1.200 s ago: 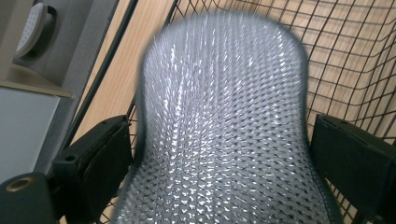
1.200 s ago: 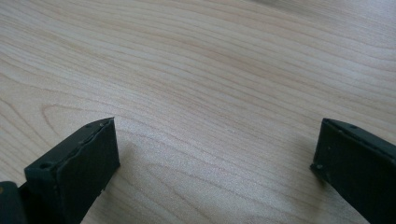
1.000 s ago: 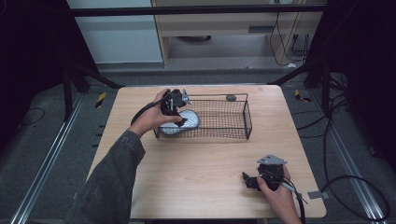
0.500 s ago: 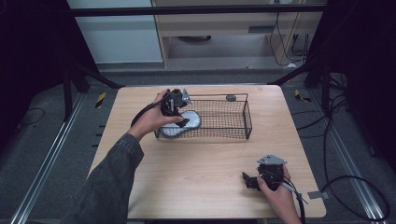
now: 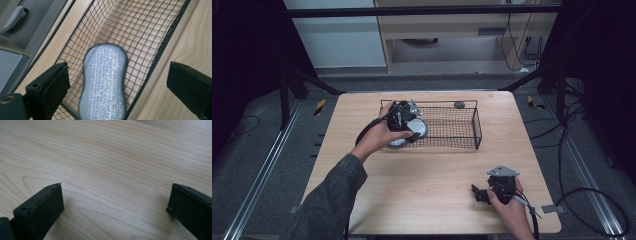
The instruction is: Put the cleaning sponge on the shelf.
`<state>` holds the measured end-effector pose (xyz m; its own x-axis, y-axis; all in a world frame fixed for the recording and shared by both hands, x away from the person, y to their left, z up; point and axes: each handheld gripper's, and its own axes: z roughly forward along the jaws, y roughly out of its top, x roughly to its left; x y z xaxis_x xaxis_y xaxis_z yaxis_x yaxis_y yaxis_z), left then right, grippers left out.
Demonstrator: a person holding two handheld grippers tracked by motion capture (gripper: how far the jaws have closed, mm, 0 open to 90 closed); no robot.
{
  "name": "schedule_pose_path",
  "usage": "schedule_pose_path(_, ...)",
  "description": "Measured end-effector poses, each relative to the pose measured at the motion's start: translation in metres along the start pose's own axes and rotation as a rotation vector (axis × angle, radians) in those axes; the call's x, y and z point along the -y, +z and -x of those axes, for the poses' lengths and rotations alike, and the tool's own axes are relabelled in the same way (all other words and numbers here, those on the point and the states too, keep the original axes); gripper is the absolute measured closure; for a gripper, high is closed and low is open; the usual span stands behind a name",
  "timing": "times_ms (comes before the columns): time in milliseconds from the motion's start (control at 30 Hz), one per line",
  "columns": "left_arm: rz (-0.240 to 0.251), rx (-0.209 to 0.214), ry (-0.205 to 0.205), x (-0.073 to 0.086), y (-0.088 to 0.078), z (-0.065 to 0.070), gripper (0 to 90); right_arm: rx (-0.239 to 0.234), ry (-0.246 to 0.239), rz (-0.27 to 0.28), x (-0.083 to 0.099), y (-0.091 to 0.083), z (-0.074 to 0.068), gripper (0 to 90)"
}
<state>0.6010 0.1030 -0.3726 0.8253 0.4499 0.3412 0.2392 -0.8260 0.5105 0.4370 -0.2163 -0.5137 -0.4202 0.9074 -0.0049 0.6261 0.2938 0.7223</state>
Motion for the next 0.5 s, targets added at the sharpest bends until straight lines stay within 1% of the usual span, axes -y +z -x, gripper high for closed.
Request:
schedule_pose_path(67,0.014,-0.005,-0.020,0.001,-0.002,0.004,4.1,0.000,0.000,0.000,0.000,0.000,0.000,0.4)
schedule_pose_path(100,0.014,-0.005,-0.020,0.001,-0.002,0.004,4.2,0.000,0.000,0.000,0.000,0.000,0.000,0.4)
schedule_pose_path(167,0.027,0.002,-0.040,0.001,-0.005,0.008,4.2,0.000,0.001,0.000,0.000,0.000,0.000,0.4)
schedule_pose_path(233,0.025,0.003,-0.036,0.001,-0.007,0.014,4.1,0.000,0.000,0.000,0.000,0.000,0.000,0.4)
schedule_pose_path(267,0.025,0.003,-0.036,0.001,-0.007,0.014,4.1,0.000,0.000,0.000,0.000,0.000,0.000,0.4)
schedule_pose_path(300,0.028,-0.004,-0.032,0.000,-0.009,0.018,4.2,0.000,0.000,0.000,0.000,0.000,0.000,0.4)
schedule_pose_path(333,0.028,-0.004,-0.032,0.000,-0.009,0.018,4.2,0.000,0.000,0.000,0.000,0.000,0.000,0.4)
schedule_pose_path(433,0.034,-0.005,-0.045,0.000,-0.012,0.023,4.0,0.001,0.000,-0.001,0.000,0.000,0.000,0.4)
schedule_pose_path(467,0.037,-0.005,-0.048,0.000,-0.013,0.028,4.1,0.001,0.000,-0.001,0.000,0.000,0.000,0.4)
schedule_pose_path(500,0.037,-0.005,-0.048,0.000,-0.013,0.028,4.1,0.000,0.000,-0.001,0.000,0.000,0.000,0.4)
